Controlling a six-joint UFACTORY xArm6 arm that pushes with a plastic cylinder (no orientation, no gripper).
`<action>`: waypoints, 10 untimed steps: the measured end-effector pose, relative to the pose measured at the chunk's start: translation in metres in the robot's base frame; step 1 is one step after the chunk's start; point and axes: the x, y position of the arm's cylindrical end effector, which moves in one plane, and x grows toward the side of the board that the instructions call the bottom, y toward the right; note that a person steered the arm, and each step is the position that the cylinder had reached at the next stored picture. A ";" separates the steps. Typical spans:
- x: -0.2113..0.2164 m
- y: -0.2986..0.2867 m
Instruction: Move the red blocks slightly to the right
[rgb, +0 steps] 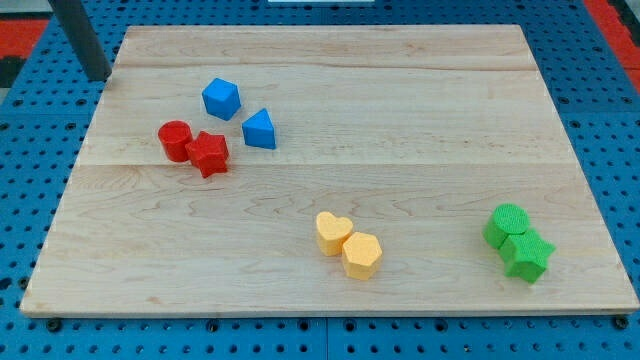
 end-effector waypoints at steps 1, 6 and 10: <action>0.008 0.000; 0.083 0.029; 0.167 0.230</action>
